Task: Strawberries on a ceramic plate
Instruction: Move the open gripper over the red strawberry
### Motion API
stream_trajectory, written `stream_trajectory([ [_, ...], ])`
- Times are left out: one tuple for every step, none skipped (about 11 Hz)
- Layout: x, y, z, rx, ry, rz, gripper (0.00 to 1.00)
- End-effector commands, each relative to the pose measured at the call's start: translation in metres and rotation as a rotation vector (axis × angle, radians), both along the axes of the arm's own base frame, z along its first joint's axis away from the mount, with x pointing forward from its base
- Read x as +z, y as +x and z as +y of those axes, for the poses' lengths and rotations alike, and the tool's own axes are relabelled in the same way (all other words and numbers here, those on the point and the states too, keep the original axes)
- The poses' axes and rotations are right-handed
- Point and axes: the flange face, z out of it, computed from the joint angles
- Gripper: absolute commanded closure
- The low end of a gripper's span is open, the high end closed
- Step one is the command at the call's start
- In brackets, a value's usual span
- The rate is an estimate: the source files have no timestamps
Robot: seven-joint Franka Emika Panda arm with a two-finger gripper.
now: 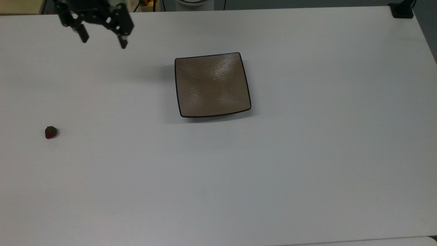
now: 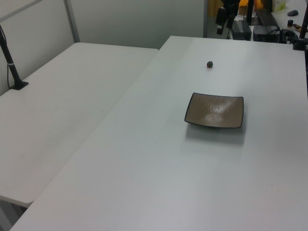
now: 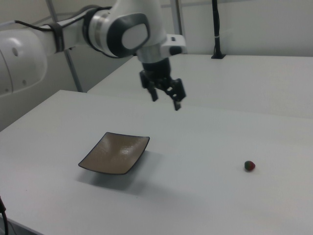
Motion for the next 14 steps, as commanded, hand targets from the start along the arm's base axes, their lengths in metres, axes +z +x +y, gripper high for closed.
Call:
stream_trajectory([
  [-0.018,0.013,-0.045,-0.060,-0.020,-0.046,0.00],
  [-0.030,0.016,-0.061,-0.084,-0.021,-0.048,0.00],
  [-0.043,0.020,-0.078,-0.109,-0.027,-0.059,0.00],
  [-0.064,0.028,-0.085,-0.118,-0.028,-0.054,0.00],
  [-0.080,0.038,-0.092,-0.126,-0.035,-0.071,0.00],
  [-0.092,0.042,-0.105,-0.148,-0.038,-0.089,0.00],
  [-0.106,0.045,-0.112,-0.152,-0.040,-0.084,0.00],
  [-0.119,0.049,-0.121,-0.161,-0.050,-0.097,0.00],
  [-0.128,0.055,-0.127,-0.170,-0.061,-0.133,0.00],
  [-0.137,0.058,-0.134,-0.179,-0.071,-0.158,0.00],
  [-0.152,0.061,-0.140,-0.183,-0.077,-0.162,0.00],
  [-0.162,0.065,-0.144,-0.188,-0.086,-0.184,0.00],
  [-0.171,0.070,-0.147,-0.190,-0.099,-0.221,0.00],
  [-0.180,0.073,-0.151,-0.195,-0.110,-0.253,0.00],
])
